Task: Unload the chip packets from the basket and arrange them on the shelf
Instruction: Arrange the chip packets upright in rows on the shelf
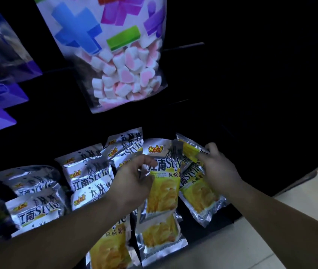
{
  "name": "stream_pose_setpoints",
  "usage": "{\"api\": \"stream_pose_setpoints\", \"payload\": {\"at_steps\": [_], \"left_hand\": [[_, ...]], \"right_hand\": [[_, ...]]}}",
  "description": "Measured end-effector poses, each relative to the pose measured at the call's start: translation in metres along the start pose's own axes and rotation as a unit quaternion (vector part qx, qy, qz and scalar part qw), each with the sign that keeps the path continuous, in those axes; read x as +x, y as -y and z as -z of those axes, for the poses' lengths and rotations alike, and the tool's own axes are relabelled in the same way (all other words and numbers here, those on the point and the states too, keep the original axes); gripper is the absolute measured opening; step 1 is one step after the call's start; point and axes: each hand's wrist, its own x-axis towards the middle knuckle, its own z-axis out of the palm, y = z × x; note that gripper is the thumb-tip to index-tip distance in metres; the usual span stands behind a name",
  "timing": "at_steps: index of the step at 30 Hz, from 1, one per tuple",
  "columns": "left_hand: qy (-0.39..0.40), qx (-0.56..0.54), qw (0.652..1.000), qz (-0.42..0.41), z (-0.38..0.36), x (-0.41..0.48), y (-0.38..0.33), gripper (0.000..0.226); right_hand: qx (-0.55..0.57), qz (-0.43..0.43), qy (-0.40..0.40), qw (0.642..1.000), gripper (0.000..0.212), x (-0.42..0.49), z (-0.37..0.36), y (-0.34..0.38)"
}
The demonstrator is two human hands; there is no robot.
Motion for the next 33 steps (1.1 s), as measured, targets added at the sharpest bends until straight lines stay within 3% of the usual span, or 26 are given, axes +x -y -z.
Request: {"api": "stream_pose_setpoints", "payload": {"at_steps": [6,8,11,14,17,22,24,26,28,32,33], "left_hand": [[-0.007,0.016,1.000,-0.009,0.004,0.002,-0.001,0.056],[-0.015,0.018,1.000,-0.004,0.003,0.004,-0.005,0.049],[-0.047,-0.013,0.999,-0.015,0.003,0.007,-0.010,0.021],[-0.030,-0.040,0.996,-0.071,0.008,0.004,-0.029,0.015],[0.012,-0.027,0.995,-0.095,0.012,-0.007,-0.053,0.019],[0.080,-0.027,0.989,-0.119,0.006,-0.023,-0.062,0.026],[0.120,-0.027,0.985,-0.122,0.004,-0.031,-0.066,0.036],[0.166,-0.013,0.979,-0.118,0.005,-0.039,-0.068,0.060],[0.171,0.002,0.979,-0.108,0.004,-0.044,-0.069,0.069],[0.076,-0.016,0.988,-0.131,-0.006,-0.048,-0.077,0.018],[0.056,-0.014,0.989,-0.135,-0.008,-0.048,-0.077,0.014]], "right_hand": [[0.072,-0.017,-0.009,0.997,0.064,-0.013,-0.012,-0.010],[0.102,0.002,-0.046,0.994,0.054,-0.015,0.000,-0.010],[0.150,0.037,-0.159,0.975,0.025,-0.013,0.033,-0.001],[0.182,0.076,-0.213,0.957,0.020,-0.015,0.070,0.008],[0.257,0.099,-0.158,0.948,0.026,-0.024,0.100,0.010],[0.447,0.051,-0.075,0.890,0.037,-0.049,0.125,0.006],[0.465,0.049,-0.054,0.882,0.035,-0.059,0.125,0.001],[0.457,0.061,-0.043,0.886,0.035,-0.070,0.125,0.000],[0.463,0.068,-0.033,0.883,0.032,-0.081,0.125,0.002],[0.519,0.073,0.005,0.852,0.033,-0.090,0.130,0.018],[0.526,0.079,0.012,0.847,0.033,-0.090,0.132,0.022]]}}
